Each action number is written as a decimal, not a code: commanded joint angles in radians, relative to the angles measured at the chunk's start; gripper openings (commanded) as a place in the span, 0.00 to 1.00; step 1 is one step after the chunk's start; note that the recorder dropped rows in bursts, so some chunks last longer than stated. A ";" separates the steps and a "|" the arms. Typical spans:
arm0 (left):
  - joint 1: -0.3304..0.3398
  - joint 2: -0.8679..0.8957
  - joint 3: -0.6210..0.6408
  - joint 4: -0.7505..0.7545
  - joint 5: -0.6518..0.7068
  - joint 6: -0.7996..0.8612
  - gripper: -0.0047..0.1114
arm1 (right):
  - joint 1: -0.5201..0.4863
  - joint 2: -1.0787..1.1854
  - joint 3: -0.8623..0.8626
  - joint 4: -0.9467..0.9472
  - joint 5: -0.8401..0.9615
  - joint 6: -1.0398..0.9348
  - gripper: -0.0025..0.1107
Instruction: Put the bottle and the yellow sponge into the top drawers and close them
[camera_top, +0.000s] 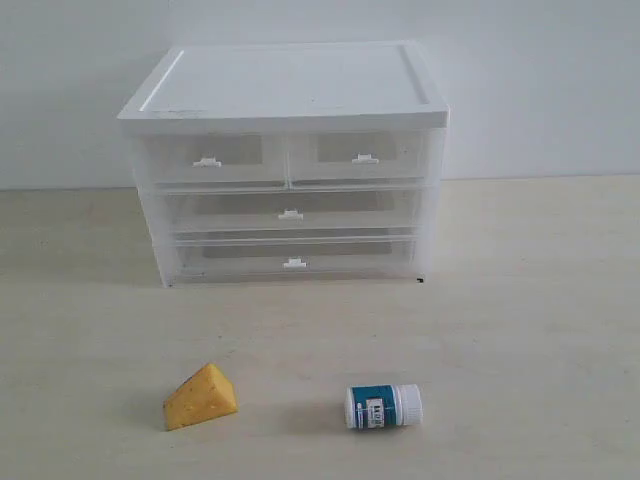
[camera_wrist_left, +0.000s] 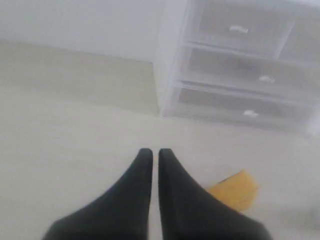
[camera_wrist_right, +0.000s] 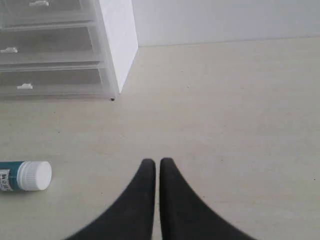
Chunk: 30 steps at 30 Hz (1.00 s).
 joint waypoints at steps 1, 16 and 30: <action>-0.001 -0.002 0.004 -0.286 0.007 -0.199 0.07 | 0.003 -0.005 0.000 -0.006 -0.011 -0.001 0.02; -0.001 -0.002 0.004 -0.440 -0.142 -0.199 0.07 | 0.003 -0.005 0.000 -0.006 -0.011 -0.001 0.02; -0.001 0.190 -0.311 -0.431 -0.212 -0.154 0.07 | 0.003 -0.005 0.000 -0.016 -0.069 -0.131 0.02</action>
